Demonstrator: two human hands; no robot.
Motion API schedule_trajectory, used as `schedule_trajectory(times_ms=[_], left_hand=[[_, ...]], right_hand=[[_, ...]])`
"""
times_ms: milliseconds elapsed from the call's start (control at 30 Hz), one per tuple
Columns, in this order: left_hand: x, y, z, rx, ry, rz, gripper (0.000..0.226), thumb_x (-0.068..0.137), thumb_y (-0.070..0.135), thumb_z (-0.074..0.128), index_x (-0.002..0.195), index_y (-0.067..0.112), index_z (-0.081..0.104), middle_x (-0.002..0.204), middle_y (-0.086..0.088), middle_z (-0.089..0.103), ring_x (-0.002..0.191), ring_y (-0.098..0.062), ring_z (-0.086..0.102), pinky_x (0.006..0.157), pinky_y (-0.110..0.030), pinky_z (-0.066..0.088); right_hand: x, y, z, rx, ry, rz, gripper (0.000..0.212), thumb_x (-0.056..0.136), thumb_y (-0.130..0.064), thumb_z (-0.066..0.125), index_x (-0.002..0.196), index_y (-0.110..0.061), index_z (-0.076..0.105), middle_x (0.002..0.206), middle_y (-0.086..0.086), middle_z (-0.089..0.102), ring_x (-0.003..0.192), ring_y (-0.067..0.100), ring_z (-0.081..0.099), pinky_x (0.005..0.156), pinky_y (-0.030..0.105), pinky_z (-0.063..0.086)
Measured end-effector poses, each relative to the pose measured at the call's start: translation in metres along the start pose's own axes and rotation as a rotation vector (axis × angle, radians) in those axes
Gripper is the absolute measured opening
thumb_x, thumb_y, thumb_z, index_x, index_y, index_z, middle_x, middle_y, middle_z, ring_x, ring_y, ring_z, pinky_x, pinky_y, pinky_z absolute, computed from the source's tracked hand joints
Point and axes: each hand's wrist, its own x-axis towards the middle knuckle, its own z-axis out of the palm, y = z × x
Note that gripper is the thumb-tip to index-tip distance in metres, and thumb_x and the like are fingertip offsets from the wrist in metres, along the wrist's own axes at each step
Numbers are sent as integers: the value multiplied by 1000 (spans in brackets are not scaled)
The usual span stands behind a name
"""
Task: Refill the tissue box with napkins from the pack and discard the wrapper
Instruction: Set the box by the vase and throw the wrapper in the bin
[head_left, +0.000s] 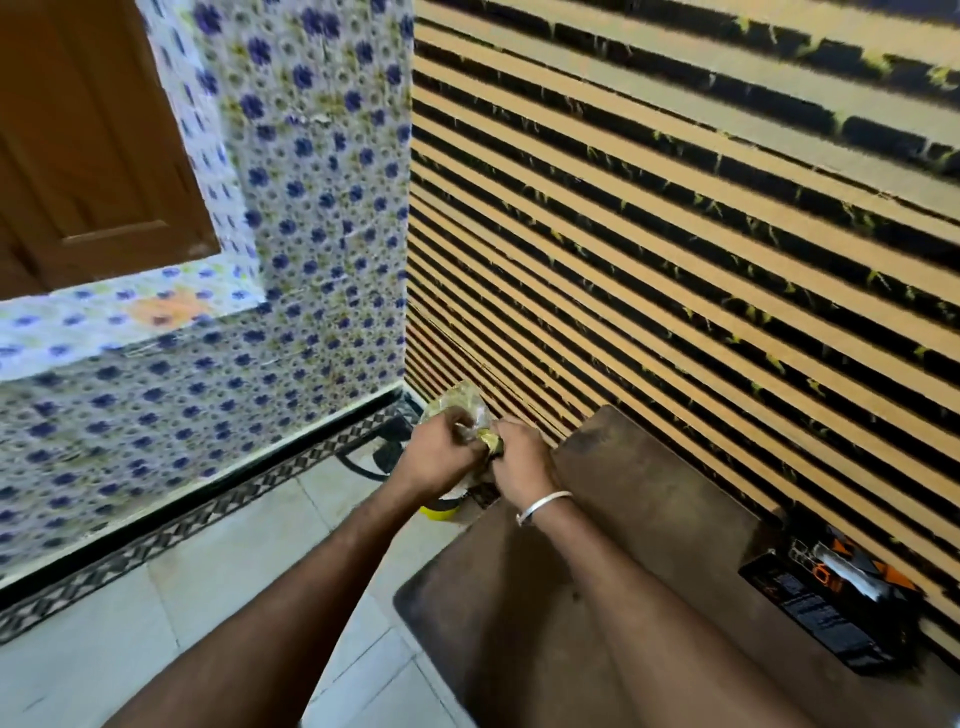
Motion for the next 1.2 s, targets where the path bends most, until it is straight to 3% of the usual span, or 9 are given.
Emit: schedule_trajectory(times_ms=[200, 400, 533, 633, 767, 900, 1000, 1133, 1200], left_hand=[[35, -61, -97, 13, -198, 55, 64, 66, 42, 67, 125, 18, 58, 103, -5, 69, 92, -23, 67, 82, -42, 58], [74, -94, -142, -22, -289, 128, 40, 88, 15, 68, 127, 16, 60, 107, -6, 70, 94, -18, 68, 84, -36, 57], [106, -106, -138, -5, -325, 176, 33, 92, 14, 62, 125, 18, 63, 109, -7, 72, 96, -26, 70, 88, -46, 57], [134, -110, -130, 12, -338, 174, 33, 92, 14, 63, 124, 16, 65, 109, -6, 73, 97, -20, 68, 89, -41, 56], [175, -114, -121, 42, -386, 178, 33, 88, 18, 64, 120, 18, 67, 107, -8, 74, 97, -25, 69, 86, -43, 56], [233, -122, -106, 122, -378, 185, 31, 89, 20, 65, 120, 18, 68, 108, -7, 73, 98, -23, 68, 84, -34, 54], [279, -132, -91, 117, -418, 171, 26, 89, 23, 67, 114, 16, 70, 102, -4, 75, 95, -21, 69, 81, -33, 53], [320, -152, -70, 74, -431, 150, 31, 84, 35, 63, 104, 13, 72, 94, -1, 75, 87, -15, 69, 77, -29, 53], [334, -162, -55, 62, -435, 119, 22, 87, 26, 66, 100, 10, 73, 90, -1, 74, 83, -12, 67, 74, -23, 51]], right_hand=[[44, -69, 58, 31, 48, 82, 31, 71, 5, 55, 95, -4, 72, 94, 14, 69, 89, 32, 64, 79, 36, 52], [70, -102, 92, 95, 98, 208, 27, 74, 4, 60, 98, -4, 70, 97, 14, 68, 89, 29, 65, 80, 35, 53], [89, -99, 100, 86, 107, 254, 28, 74, 2, 62, 100, -4, 72, 98, 16, 68, 91, 32, 65, 81, 36, 53], [110, -87, 108, 56, 110, 285, 28, 73, -1, 61, 99, -5, 72, 98, 14, 67, 91, 32, 64, 83, 38, 54], [139, -67, 123, -60, 201, 345, 10, 74, -7, 64, 83, -6, 69, 100, 9, 50, 91, 25, 51, 81, 34, 47], [188, -46, 132, -5, 187, 416, 10, 74, -12, 64, 79, -6, 70, 82, 17, 67, 76, 37, 61, 62, 37, 47], [226, -19, 144, 89, 166, 463, 10, 73, -14, 67, 80, -9, 73, 76, 12, 72, 72, 31, 65, 59, 33, 49], [261, 20, 164, 212, 90, 503, 28, 70, -16, 74, 98, -14, 77, 85, 5, 77, 79, 22, 71, 70, 35, 59], [271, 39, 172, 275, 61, 546, 37, 69, -12, 75, 106, -13, 76, 95, 5, 78, 89, 21, 72, 82, 38, 60]])
